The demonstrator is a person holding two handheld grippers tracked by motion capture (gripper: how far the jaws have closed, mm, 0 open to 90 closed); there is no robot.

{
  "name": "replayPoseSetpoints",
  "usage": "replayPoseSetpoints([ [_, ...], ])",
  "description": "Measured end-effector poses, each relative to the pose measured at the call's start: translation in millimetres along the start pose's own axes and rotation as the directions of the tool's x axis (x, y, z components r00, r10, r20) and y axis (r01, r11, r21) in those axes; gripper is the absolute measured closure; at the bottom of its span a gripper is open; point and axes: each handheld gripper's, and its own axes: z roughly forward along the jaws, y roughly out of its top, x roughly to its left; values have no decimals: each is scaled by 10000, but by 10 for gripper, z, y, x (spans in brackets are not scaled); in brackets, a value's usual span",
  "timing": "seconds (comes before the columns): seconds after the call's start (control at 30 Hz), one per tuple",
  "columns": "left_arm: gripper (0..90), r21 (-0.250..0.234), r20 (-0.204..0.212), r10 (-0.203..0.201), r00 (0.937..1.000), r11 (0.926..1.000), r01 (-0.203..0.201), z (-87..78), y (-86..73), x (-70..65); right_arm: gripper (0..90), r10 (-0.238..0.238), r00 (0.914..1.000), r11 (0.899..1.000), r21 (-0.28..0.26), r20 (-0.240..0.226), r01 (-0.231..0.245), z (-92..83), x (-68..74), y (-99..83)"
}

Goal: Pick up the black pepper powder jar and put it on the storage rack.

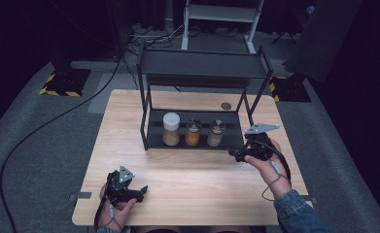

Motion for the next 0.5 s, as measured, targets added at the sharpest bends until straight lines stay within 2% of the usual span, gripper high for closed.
replayPoseSetpoints([
  [0.3, 36, 1, 1, 6, 10000, 10000, -6, 0, 0, 1, 79, -26, 10000, 10000, -61, -12, 26, -44, 2, -300],
  [0.5, 35, 1, 1, 4, 10000, 10000, -4, 0, 0, 0, 79, -26, 10000, 10000, -44, -5, 26, -11, -7, -521],
])
